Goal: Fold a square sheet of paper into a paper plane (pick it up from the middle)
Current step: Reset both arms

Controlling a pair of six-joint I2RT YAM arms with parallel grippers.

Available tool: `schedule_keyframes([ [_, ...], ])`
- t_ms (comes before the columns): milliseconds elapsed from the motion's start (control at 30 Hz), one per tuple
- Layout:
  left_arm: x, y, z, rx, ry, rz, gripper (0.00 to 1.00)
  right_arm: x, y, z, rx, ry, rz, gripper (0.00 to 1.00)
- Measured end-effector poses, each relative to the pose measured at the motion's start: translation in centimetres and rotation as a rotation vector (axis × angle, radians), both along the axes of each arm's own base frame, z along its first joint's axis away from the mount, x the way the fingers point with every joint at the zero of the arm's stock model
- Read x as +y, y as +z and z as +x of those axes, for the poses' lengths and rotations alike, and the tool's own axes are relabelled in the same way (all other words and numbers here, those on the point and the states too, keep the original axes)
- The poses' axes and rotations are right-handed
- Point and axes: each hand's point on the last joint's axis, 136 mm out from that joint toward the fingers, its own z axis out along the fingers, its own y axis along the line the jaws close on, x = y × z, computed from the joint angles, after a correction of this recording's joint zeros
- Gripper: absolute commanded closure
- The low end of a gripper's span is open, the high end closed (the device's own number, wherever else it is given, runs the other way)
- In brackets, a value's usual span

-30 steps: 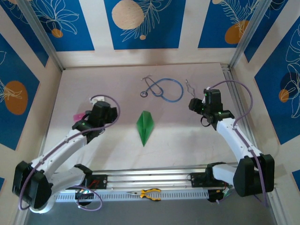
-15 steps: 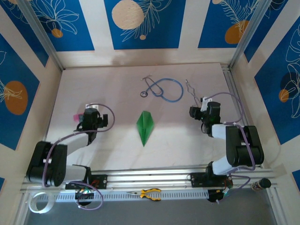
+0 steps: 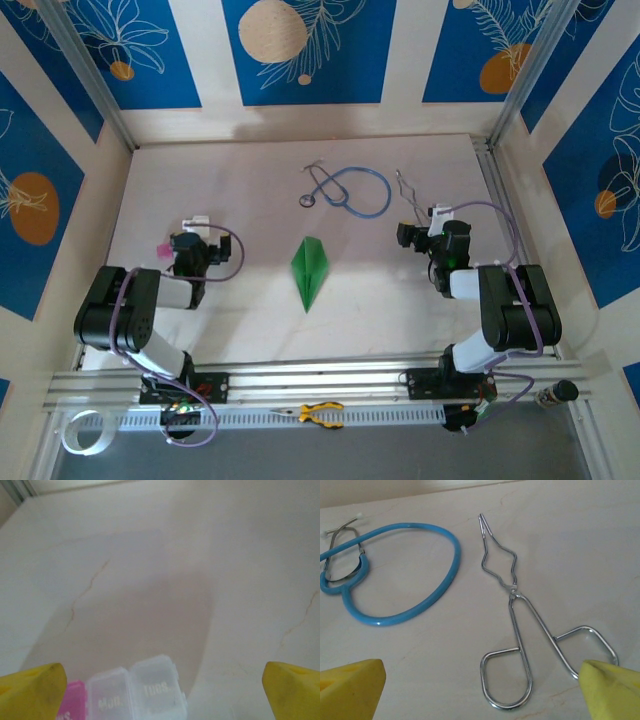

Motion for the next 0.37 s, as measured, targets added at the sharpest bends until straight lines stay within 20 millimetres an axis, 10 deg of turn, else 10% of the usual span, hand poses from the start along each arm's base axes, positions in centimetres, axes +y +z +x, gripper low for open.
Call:
schedule_keyframes([
  [367,0.0,1.6,0.6,-0.069,0.005,-0.004,0.0,-0.1,0.2,0.1,-0.01,-0.012,-0.008,0.01],
])
